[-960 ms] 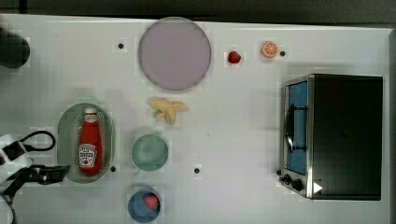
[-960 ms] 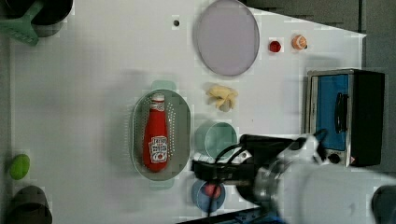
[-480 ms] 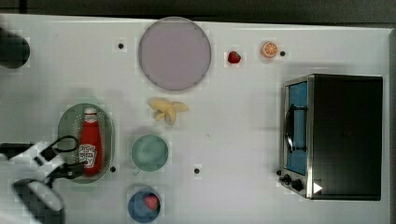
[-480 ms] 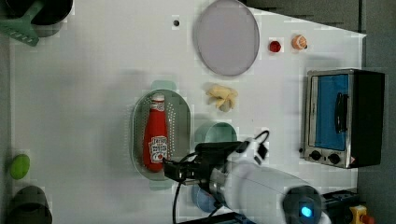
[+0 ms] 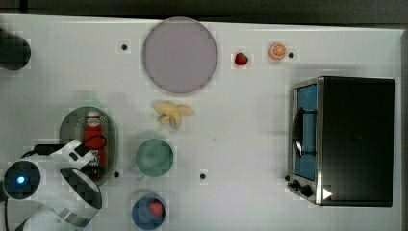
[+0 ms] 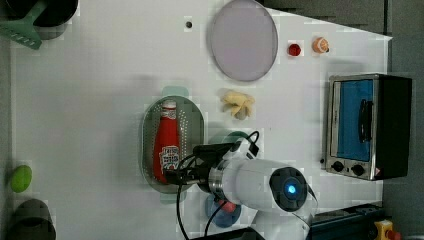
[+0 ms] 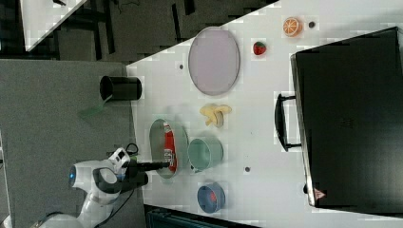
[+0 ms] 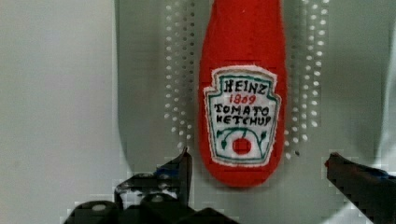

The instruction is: Pick ketchup from strainer and place it on the table

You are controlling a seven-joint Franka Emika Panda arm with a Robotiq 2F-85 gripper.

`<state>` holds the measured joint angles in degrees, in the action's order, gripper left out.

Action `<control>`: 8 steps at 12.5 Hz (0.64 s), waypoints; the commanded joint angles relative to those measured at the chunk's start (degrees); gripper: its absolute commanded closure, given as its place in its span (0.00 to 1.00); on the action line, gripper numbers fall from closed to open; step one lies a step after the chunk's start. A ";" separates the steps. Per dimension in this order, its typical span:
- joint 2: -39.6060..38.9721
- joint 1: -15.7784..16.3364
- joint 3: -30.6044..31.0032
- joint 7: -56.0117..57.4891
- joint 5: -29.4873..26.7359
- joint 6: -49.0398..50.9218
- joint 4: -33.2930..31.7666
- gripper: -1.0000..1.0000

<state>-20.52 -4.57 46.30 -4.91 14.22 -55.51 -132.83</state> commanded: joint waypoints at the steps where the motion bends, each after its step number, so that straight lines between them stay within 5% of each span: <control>1: -3.14 -0.24 -0.56 -3.27 4.48 -3.45 1.41 0.00; 8: -14.60 2.78 -4.84 -12.36 14.00 -5.84 6.13 0.00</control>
<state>-36.51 -2.96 41.82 -13.21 27.64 -61.55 -128.24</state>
